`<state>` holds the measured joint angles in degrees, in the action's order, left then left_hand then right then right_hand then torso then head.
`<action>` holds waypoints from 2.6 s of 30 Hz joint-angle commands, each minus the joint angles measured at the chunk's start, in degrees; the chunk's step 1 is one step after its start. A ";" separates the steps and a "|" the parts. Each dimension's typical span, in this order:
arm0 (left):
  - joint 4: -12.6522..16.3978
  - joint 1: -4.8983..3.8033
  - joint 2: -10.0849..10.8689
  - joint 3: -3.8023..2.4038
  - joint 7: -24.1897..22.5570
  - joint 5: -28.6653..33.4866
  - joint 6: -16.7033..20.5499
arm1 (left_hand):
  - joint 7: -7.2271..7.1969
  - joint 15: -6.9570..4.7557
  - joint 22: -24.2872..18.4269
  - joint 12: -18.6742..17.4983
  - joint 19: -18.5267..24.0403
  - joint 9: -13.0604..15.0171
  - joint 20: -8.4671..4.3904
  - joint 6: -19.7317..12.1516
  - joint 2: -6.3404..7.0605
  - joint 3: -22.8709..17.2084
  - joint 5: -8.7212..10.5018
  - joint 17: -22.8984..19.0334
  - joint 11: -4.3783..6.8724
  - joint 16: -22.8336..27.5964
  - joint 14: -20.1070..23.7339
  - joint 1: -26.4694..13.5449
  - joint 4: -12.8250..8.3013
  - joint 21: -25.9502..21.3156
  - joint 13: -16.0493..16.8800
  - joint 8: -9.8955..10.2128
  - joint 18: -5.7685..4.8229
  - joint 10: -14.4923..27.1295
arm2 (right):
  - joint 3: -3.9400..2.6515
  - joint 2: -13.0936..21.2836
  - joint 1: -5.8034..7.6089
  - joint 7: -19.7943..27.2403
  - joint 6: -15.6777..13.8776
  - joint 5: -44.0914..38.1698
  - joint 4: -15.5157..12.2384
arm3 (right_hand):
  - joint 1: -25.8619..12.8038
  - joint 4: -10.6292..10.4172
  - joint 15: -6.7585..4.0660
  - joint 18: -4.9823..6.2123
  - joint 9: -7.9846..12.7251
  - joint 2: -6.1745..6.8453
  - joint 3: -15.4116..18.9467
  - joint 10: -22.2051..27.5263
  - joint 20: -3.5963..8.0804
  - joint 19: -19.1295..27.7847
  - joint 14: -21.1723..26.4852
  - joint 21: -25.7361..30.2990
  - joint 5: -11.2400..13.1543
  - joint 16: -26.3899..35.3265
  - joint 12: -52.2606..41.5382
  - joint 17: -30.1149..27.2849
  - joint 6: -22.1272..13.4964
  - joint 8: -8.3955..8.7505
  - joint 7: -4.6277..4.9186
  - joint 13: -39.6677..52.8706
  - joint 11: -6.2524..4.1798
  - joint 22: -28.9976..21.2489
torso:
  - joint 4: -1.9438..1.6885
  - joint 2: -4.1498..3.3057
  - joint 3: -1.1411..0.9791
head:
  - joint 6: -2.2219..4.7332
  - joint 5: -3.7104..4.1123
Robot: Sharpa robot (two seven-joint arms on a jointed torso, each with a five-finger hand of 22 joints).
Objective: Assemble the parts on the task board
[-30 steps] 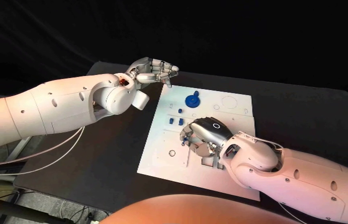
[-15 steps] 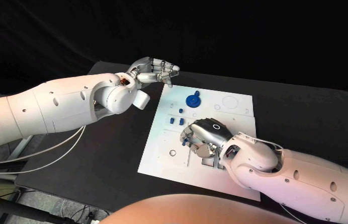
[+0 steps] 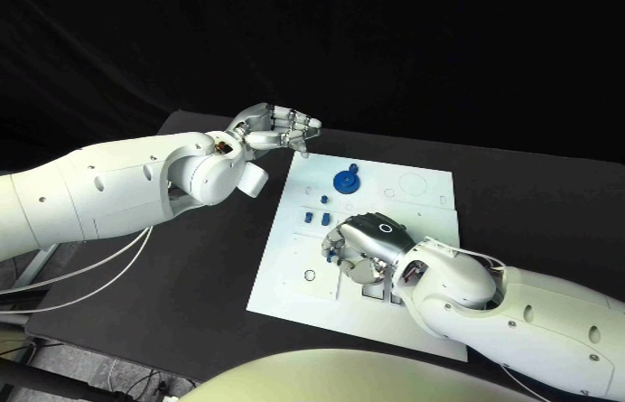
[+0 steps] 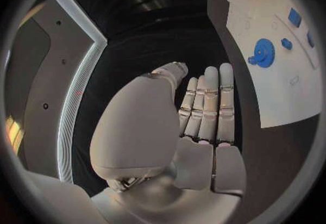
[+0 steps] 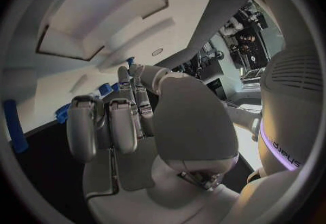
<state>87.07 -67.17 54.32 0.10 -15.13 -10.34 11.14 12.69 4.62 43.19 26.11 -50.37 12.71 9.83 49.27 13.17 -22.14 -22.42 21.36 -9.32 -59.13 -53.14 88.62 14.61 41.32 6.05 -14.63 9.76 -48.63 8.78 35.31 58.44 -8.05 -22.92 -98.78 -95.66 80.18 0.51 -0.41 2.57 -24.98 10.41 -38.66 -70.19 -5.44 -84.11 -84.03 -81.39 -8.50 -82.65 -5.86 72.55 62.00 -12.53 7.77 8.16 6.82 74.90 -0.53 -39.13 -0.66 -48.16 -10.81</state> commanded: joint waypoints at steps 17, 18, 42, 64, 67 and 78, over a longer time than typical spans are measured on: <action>-0.04 -0.09 0.01 -0.05 0.15 0.17 -1.11 | 0.25 0.37 -0.12 -0.16 0.17 -0.09 0.25 -0.49 0.00 0.32 0.02 -0.10 0.00 0.35 0.10 -0.14 -0.08 -0.25 -0.13 0.32 0.63 0.32 | 0.49 -0.58 -0.23 -0.42 2.67 -1.94 0.42 | -3.47 -0.50 0.49 -0.07 0.17 0.90 3.85 -0.58 -0.39 -0.50 -2.25 2.53 -1.29 0.72 2.31 -0.94 -2.51 1.84 0.87 -0.19 -2.20 10.96 | 0.01 0.01 0.01 | -0.13 0.04; -0.04 -0.09 0.02 -0.05 0.17 0.17 -1.12 | 0.25 0.37 -0.12 -0.16 0.17 -0.09 0.25 -0.49 0.00 0.32 0.02 -0.10 0.00 0.35 0.10 -0.14 -0.08 -0.25 -0.13 0.32 0.63 0.32 | 0.50 -0.52 -0.23 -0.53 2.38 -1.99 0.44 | -3.96 -0.66 1.04 0.33 0.50 1.36 3.91 1.73 -0.70 0.43 -1.86 4.50 -1.34 1.37 2.46 -2.19 -3.78 2.62 1.51 -0.66 -1.61 10.24 | 0.01 0.01 0.01 | -0.13 0.04; -0.49 -0.08 0.21 -0.05 0.35 0.20 -1.83 | 0.27 0.38 -0.14 -0.15 0.17 -0.12 0.27 -0.52 -0.05 0.32 0.02 -0.15 -0.01 0.38 0.12 -0.14 -0.11 -0.31 -0.15 0.32 0.64 0.41 | -0.72 12.01 5.06 -1.55 -0.40 3.13 -8.40 | -6.14 -2.11 1.92 1.65 1.42 2.83 6.85 8.99 -1.84 2.96 -0.56 11.50 -1.61 3.95 -0.31 -6.95 -8.17 5.17 1.94 -2.14 -0.45 7.37 | 0.11 0.15 0.04 | 1.51 2.28; -0.58 -0.04 0.08 -0.03 0.72 -0.31 -4.08 | 0.22 0.43 -0.28 0.04 0.46 -0.25 0.36 -0.62 -0.04 0.40 -0.10 -0.39 -0.03 0.63 0.54 0.15 -0.57 -0.68 -0.25 0.22 0.66 0.78 | -0.66 17.32 8.03 -2.32 7.03 1.61 -4.70 | -5.46 -4.04 1.65 1.79 1.61 2.95 12.77 11.59 -1.59 2.88 -0.69 12.88 -3.16 4.08 -2.40 -7.28 -8.63 5.54 1.16 -3.06 -0.79 6.81 | 0.22 0.22 0.12 | 2.39 3.75; -0.58 -0.04 0.12 -0.03 1.04 -0.36 -3.95 | 0.22 0.43 -0.28 0.04 0.46 -0.25 0.36 -0.62 -0.04 0.40 -0.10 -0.39 -0.03 0.63 0.54 0.15 -0.57 -0.68 -0.25 0.22 0.66 0.78 | -0.62 16.86 7.92 -2.30 6.65 1.50 -4.40 | -5.00 -4.16 1.63 1.79 1.58 2.44 12.68 11.37 -1.55 2.84 -0.60 12.95 -2.92 4.30 -2.83 -7.68 -8.27 5.38 1.34 -3.10 -0.80 6.79 | 0.19 0.21 0.10 | 2.53 3.70; -0.54 -0.04 0.21 -0.03 1.67 -0.44 -3.83 | 0.24 0.42 -0.27 0.07 0.44 -0.26 0.35 -0.62 -0.09 0.38 -0.11 -0.40 -0.03 0.63 0.53 0.19 -0.61 -0.67 -0.26 0.21 0.67 0.78 | -0.40 15.11 7.31 -1.87 6.64 2.16 -3.41 | -4.17 -5.20 1.04 1.29 1.59 1.12 11.52 7.70 -1.08 1.54 -1.00 10.50 -2.71 3.82 -4.94 -6.69 -7.09 4.94 0.89 -3.14 -1.51 7.81 | 0.26 0.22 0.13 | 2.39 3.65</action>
<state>86.39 -67.16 54.58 0.12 -13.69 -10.56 7.95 12.48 5.04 42.97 26.11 -50.07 12.52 10.13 49.06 13.17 -21.82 -22.42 21.04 -9.32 -58.88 -52.72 88.62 14.30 40.88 5.86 -14.63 9.76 -48.22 8.35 50.52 65.88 -10.00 -17.24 -96.18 -99.18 75.80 -4.46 1.12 3.98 -23.41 11.67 -26.97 -61.93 -6.54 -82.23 -83.93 -70.44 -11.57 -78.57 -10.53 65.59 54.50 -7.31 8.71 5.07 5.39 74.90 -0.30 -38.93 -0.53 -45.74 -7.16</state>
